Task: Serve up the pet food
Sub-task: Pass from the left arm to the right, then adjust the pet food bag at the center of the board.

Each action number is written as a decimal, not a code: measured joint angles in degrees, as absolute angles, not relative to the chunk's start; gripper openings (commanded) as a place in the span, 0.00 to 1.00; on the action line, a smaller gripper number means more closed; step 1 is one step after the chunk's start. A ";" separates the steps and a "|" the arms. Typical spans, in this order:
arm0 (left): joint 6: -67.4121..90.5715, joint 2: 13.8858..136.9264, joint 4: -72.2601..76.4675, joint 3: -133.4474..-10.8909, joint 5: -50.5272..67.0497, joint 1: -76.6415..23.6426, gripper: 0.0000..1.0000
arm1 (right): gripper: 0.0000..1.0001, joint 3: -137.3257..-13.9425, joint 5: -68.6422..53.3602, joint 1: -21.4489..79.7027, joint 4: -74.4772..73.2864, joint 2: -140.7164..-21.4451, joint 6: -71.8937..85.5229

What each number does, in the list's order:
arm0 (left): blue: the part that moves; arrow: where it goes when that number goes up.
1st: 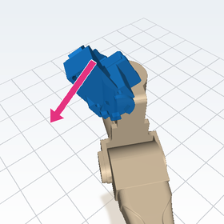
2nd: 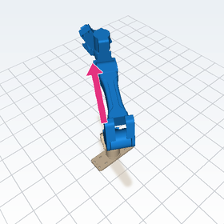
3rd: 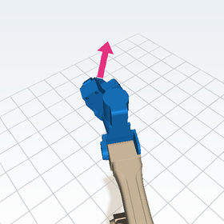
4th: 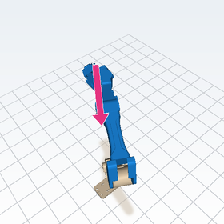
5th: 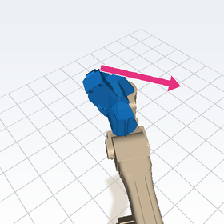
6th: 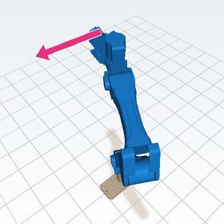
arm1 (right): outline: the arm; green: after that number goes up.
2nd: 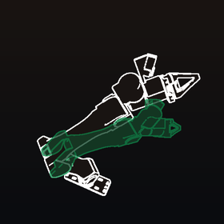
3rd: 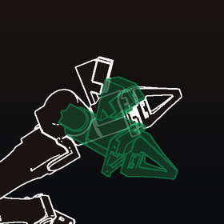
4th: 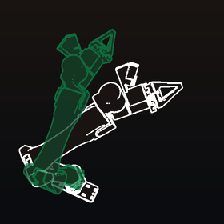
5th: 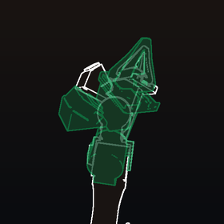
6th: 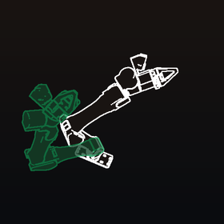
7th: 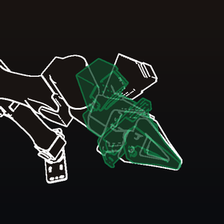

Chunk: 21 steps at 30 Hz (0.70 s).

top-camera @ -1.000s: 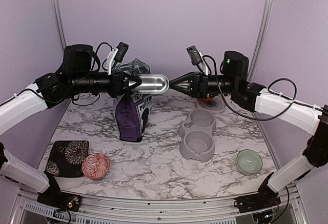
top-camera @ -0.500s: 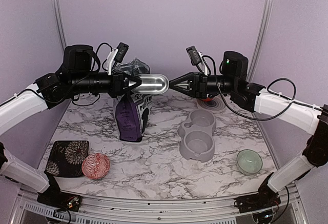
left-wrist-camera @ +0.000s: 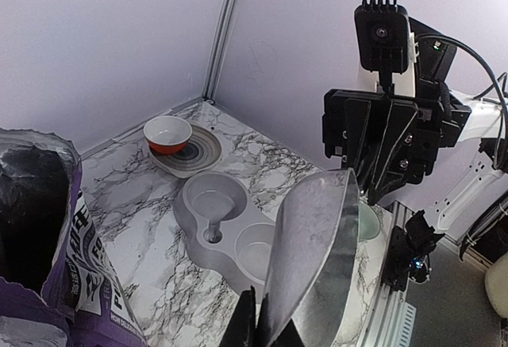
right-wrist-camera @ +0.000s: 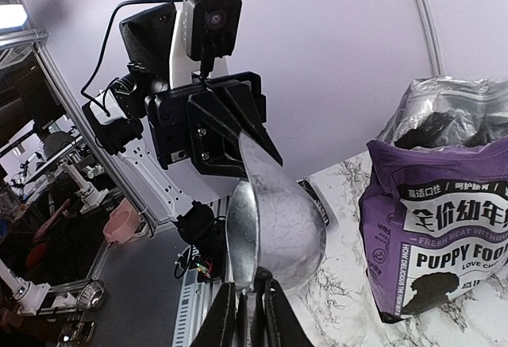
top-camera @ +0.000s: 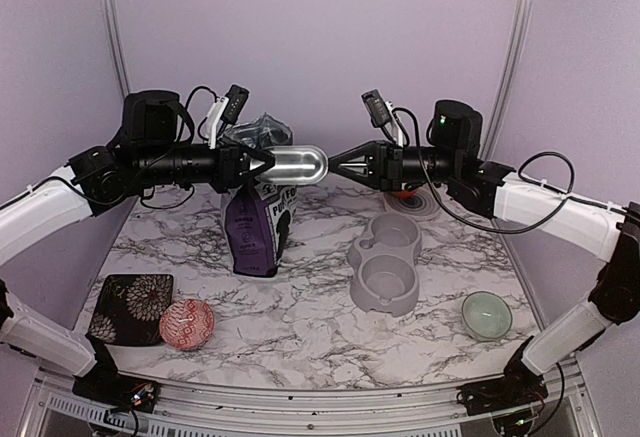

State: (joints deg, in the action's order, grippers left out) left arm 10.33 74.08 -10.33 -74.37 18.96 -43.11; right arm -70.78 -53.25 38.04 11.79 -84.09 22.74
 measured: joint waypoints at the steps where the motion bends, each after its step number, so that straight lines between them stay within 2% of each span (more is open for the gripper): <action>1: 10.35 74.06 -10.26 -74.32 18.92 -43.11 0.00 | 0.00 -70.85 -53.30 38.04 11.81 -84.14 22.72; 4: 10.35 74.00 -10.02 -74.30 18.85 -43.11 0.00 | 0.00 -71.24 -53.25 38.04 11.70 -84.23 22.50; 9: 10.48 74.00 -9.72 -74.30 18.28 -43.11 0.29 | 0.00 -71.46 -52.71 38.15 10.50 -84.20 20.58; 12: 9.82 74.15 -10.57 -74.96 16.91 -43.11 0.41 | 0.00 -71.46 -51.35 38.24 8.67 -84.20 18.72; 18: 7.11 75.37 -15.18 -81.45 11.60 -43.11 0.60 | 0.00 -71.46 -48.60 36.58 5.54 -83.18 16.99; 21: 5.28 75.64 -17.87 -85.43 7.25 -43.11 0.64 | 0.00 -71.37 -46.35 35.18 4.99 -81.45 16.43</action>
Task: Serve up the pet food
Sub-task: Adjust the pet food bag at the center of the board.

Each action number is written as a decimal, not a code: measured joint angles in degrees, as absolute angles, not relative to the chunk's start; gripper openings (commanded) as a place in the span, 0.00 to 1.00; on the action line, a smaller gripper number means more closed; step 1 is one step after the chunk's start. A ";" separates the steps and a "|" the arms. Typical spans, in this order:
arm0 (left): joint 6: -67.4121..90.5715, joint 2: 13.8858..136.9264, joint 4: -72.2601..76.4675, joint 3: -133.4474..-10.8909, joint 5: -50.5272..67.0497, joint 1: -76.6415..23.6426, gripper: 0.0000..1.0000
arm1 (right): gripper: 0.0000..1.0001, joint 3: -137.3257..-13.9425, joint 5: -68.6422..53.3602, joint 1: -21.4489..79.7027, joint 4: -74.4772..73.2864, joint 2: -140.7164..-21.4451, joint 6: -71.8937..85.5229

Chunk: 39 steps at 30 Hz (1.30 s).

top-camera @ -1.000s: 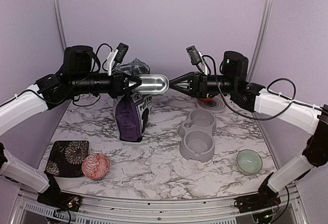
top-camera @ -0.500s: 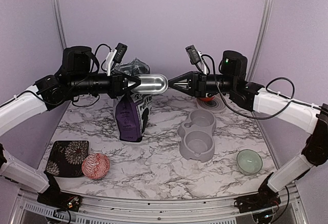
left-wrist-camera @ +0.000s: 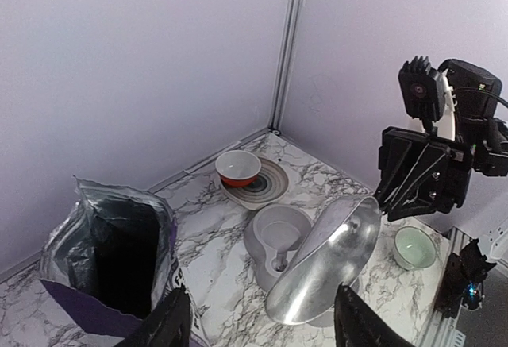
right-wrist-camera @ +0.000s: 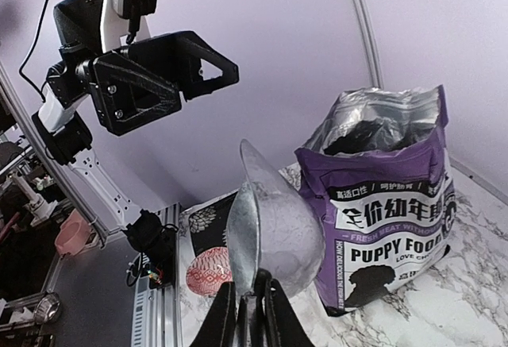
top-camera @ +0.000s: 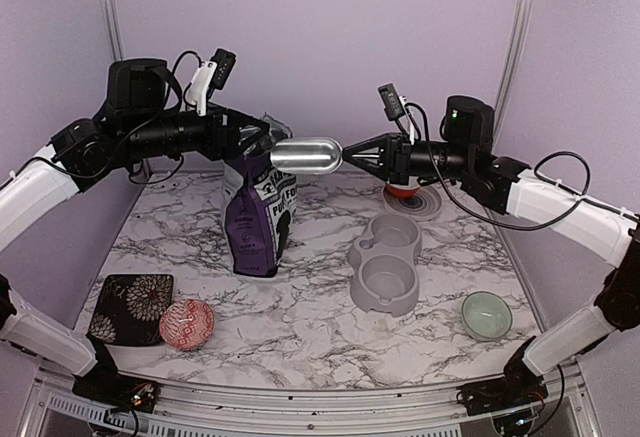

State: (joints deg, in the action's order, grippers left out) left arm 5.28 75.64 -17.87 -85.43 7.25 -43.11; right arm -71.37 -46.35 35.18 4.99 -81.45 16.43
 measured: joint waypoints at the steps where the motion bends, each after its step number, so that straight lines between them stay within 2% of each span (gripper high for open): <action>1: 4.71 75.83 -18.96 -86.83 5.61 -43.09 0.65 | 0.00 -71.33 -45.52 34.87 4.97 -80.82 16.25; 10: 1.85 81.19 -28.58 -98.74 -7.44 -40.86 0.69 | 0.00 -69.87 -39.33 33.74 3.01 -78.61 15.14; 15: 2.11 86.19 -33.56 -105.60 -10.50 -37.98 0.70 | 0.00 -68.29 -36.51 33.32 1.19 -78.61 14.39; 26: 4.19 99.42 -40.56 -114.89 -1.21 -26.00 0.64 | 0.00 -65.28 -33.04 31.20 -1.04 -77.65 12.71; 39: 3.70 110.15 -47.46 -122.08 6.24 -23.53 0.48 | 0.00 -62.41 -32.99 29.69 -0.91 -76.25 11.94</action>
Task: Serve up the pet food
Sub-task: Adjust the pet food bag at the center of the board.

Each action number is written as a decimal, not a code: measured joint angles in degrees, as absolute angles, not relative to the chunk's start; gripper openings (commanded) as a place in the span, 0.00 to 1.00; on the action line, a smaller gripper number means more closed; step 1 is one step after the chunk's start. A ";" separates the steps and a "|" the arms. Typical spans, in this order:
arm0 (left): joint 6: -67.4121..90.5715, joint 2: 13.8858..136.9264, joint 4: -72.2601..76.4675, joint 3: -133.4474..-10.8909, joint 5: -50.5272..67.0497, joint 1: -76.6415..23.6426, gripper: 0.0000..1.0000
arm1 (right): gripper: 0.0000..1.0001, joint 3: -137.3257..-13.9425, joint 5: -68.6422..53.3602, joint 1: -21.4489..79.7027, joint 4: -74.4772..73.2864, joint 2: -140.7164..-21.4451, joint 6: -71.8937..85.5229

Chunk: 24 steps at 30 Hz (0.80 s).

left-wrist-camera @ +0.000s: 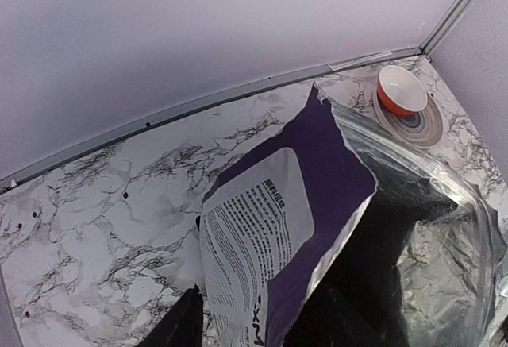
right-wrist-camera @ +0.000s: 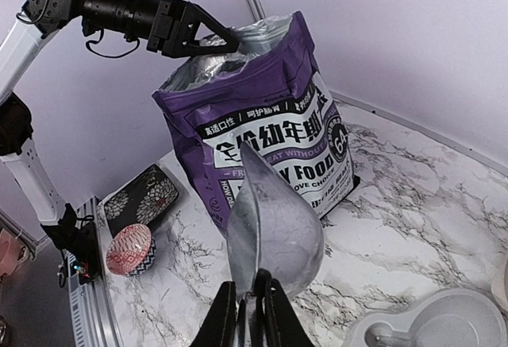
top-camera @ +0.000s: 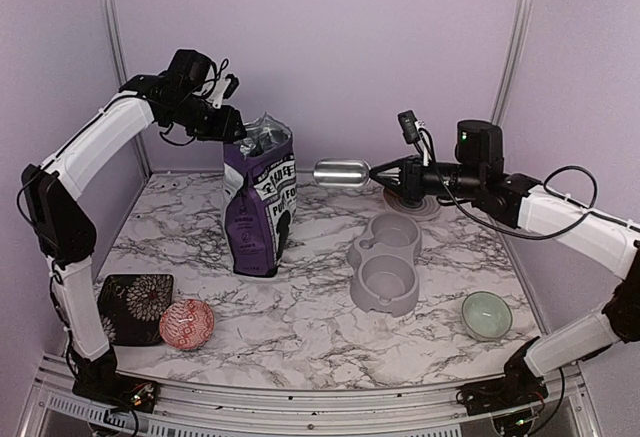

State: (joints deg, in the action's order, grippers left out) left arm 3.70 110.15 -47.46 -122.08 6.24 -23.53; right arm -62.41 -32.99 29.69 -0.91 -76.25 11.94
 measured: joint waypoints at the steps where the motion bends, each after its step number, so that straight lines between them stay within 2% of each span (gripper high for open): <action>1: 3.73 110.39 -47.62 -122.10 6.46 -23.51 0.45 | 0.00 -62.28 -33.01 29.61 -0.89 -76.23 11.94; 5: 3.55 112.33 -48.01 -123.11 7.51 -23.29 0.38 | 0.00 -61.78 -33.10 29.56 -0.89 -75.88 11.94; 7: 3.70 113.32 -48.03 -123.92 8.14 -23.24 0.31 | 0.00 -61.73 -33.12 29.56 -0.86 -75.57 11.97; 8: 3.62 113.86 -47.94 -124.38 8.51 -23.22 0.24 | 0.00 -61.65 -33.15 29.56 -0.89 -75.33 11.94; 10: 3.75 114.72 -47.94 -125.03 9.13 -23.24 0.03 | 0.00 -61.60 -33.19 29.54 -0.89 -74.85 11.97; 11: 3.90 115.11 -47.97 -125.32 9.56 -23.24 0.00 | 0.00 -61.60 -33.30 29.54 -0.84 -74.63 11.97; 24: 3.77 115.46 -51.11 -128.01 7.09 -24.38 0.00 | 0.00 -61.60 -33.47 29.54 -0.82 -74.46 12.03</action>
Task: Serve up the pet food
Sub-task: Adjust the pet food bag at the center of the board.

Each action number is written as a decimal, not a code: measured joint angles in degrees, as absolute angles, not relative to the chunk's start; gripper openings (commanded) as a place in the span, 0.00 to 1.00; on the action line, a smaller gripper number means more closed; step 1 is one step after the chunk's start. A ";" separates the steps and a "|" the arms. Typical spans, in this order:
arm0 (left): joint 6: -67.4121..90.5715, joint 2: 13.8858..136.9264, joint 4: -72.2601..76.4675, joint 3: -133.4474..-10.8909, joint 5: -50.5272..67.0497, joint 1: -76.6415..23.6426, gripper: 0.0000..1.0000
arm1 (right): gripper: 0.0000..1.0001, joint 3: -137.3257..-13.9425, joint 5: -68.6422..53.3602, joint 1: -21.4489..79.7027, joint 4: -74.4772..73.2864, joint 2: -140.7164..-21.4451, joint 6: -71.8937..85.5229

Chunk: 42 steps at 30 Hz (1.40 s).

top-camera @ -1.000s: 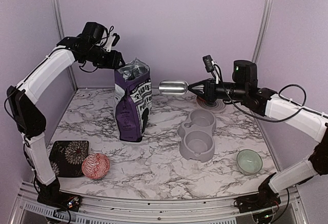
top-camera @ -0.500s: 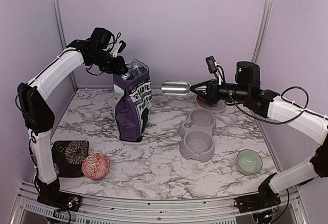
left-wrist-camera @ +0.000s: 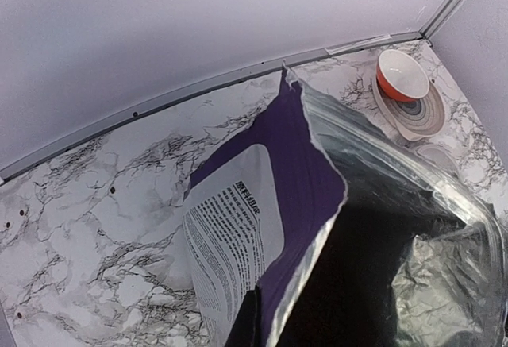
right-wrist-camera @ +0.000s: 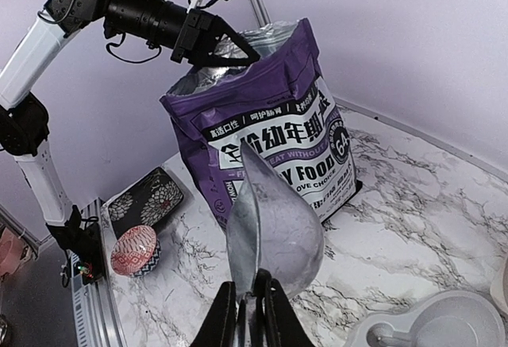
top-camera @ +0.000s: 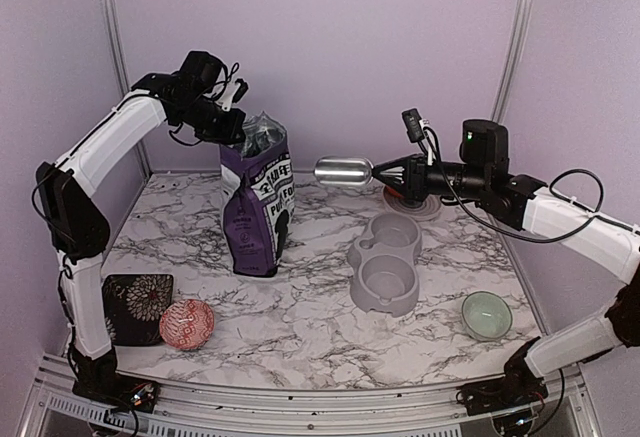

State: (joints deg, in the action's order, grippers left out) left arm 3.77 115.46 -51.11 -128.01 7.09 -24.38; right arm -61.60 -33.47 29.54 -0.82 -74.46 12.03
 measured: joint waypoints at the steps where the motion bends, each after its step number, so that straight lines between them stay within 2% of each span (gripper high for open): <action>1: 3.60 115.46 -51.70 -128.55 6.26 -24.69 0.00 | 0.00 -61.60 -33.45 29.54 -0.80 -74.46 12.03; 14: -2.48 115.96 -58.26 -133.34 -2.20 -25.93 0.00 | 0.00 -61.60 -31.64 29.54 -0.97 -74.43 12.08; 28: -10.57 115.96 -58.54 -133.34 -12.80 -26.44 0.00 | 0.00 -61.60 -29.89 29.54 -0.97 -74.46 12.40; 37: -16.12 115.55 -55.48 -130.23 -28.42 -33.01 0.00 | 0.00 -61.60 -27.62 29.54 -1.48 -74.72 12.43; 42: -16.69 115.55 -52.16 -128.29 -32.49 -36.99 0.00 | 0.00 -61.60 -25.30 29.54 -4.05 -74.63 12.14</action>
